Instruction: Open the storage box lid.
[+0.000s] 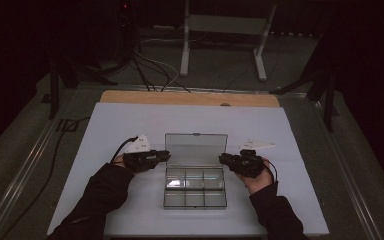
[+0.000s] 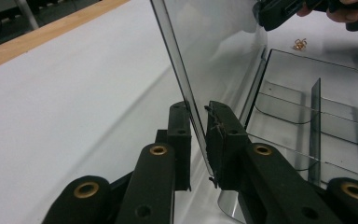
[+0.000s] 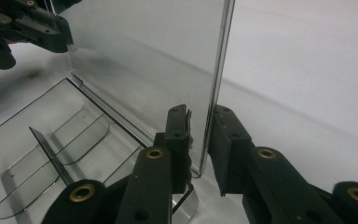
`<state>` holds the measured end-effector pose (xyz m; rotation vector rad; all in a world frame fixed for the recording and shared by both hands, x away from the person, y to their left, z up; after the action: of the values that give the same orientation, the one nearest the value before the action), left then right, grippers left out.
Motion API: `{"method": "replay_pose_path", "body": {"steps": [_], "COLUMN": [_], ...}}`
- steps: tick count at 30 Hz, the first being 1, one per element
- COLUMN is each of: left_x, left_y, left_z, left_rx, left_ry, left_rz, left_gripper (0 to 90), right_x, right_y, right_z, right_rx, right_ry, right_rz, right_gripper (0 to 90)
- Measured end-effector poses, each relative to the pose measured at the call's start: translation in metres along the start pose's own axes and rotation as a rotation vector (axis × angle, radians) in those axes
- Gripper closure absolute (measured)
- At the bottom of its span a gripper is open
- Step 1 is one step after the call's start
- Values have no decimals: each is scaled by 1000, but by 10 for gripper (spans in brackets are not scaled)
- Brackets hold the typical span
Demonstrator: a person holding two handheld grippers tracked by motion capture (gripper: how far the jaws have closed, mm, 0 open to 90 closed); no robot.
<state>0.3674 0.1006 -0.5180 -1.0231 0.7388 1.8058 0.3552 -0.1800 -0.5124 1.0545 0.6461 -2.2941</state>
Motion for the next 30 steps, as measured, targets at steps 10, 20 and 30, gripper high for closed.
{"method": "replay_pose_path", "body": {"steps": [10, 20, 30], "left_x": [1, 3, 4], "left_y": [-3, -6, -8], "left_z": [-4, -8, -11], "left_rx": [-13, -22, -32], "left_ry": [-12, -28, -36], "left_rz": [34, 76, 102], "left_gripper": [780, 737, 705], "right_x": [0, 0, 1], "right_y": [3, 5, 5], "right_z": [-5, -11, -15], "right_rx": [11, 34, 43], "right_ry": [-3, -15, -22], "right_rz": [-37, -49, -69], "right_gripper": [770, 741, 716]}}
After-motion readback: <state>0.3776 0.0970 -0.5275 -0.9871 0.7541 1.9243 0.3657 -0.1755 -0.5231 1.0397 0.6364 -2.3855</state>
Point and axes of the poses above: each handheld gripper's, and its own axes: z roughly backward along the jaws, x roughly out of its underside, y roughly to its right, the point moved 6 cm from there along -z, roughly forward along the jaws, and after that the axes turned 2 degrees about x, right-handed, at the moved point
